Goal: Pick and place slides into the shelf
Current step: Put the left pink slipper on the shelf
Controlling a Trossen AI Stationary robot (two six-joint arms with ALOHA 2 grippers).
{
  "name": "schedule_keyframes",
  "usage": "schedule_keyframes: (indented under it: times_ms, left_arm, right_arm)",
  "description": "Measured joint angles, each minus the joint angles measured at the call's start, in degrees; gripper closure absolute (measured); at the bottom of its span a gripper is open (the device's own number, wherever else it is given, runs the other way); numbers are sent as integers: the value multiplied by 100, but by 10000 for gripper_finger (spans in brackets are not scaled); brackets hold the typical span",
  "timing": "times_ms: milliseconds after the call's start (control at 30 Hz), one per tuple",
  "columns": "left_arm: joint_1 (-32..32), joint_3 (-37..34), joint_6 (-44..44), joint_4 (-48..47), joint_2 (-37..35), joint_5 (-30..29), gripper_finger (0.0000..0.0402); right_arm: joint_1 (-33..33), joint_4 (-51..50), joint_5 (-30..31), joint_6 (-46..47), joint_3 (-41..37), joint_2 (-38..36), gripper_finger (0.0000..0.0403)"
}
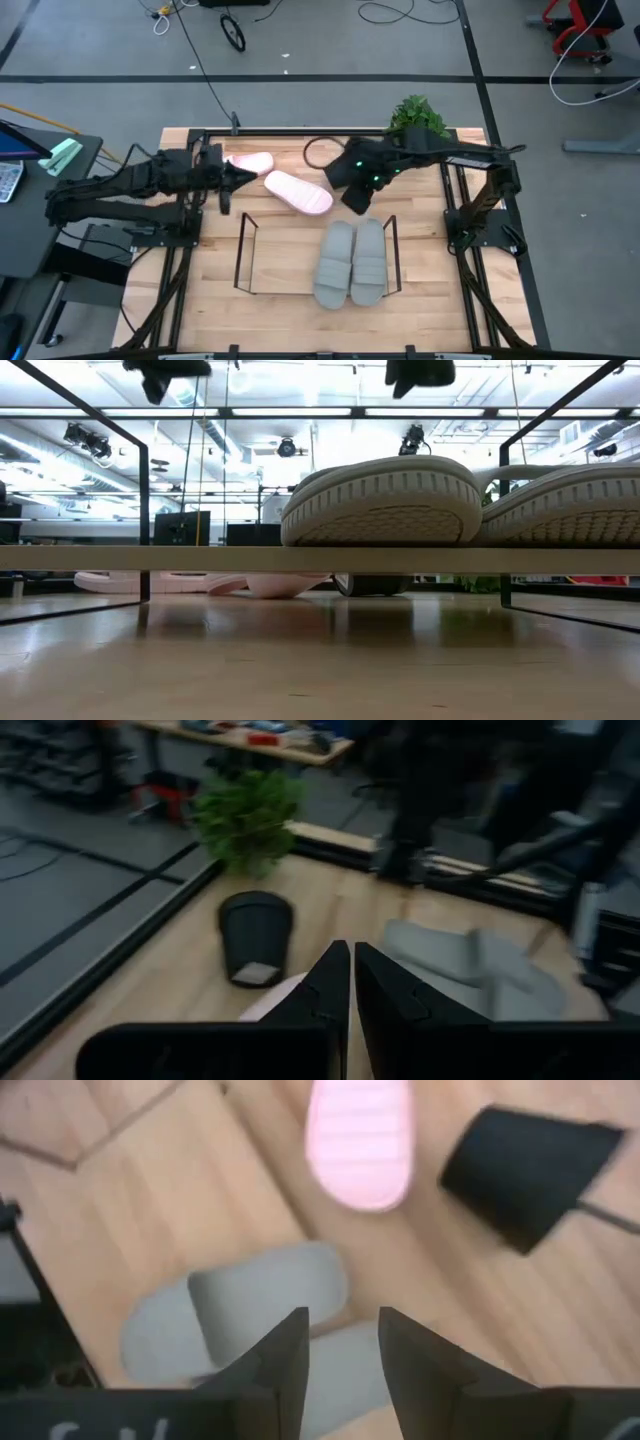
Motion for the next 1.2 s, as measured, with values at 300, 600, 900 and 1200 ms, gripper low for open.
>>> schedule_keyframes:
  times_ms: [300,600,900,1200]
  left_arm:
    - [901,-2,282,464,831,696,370]
    - [1529,-2,210,885,1534,1787,381]
    - [1810,-2,-690,1489,1876,2182,369]
    - [2101,-1,-1181,1938,1875,2158,376]
  right_arm:
    - [-100,-12,986,265,0,-346,273]
    - [-448,-431,1056,355,0,-346,272]
    - [-972,-372,1060,-204,0,-346,273]
    - [-1322,-369,1055,-1339,0,-344,273]
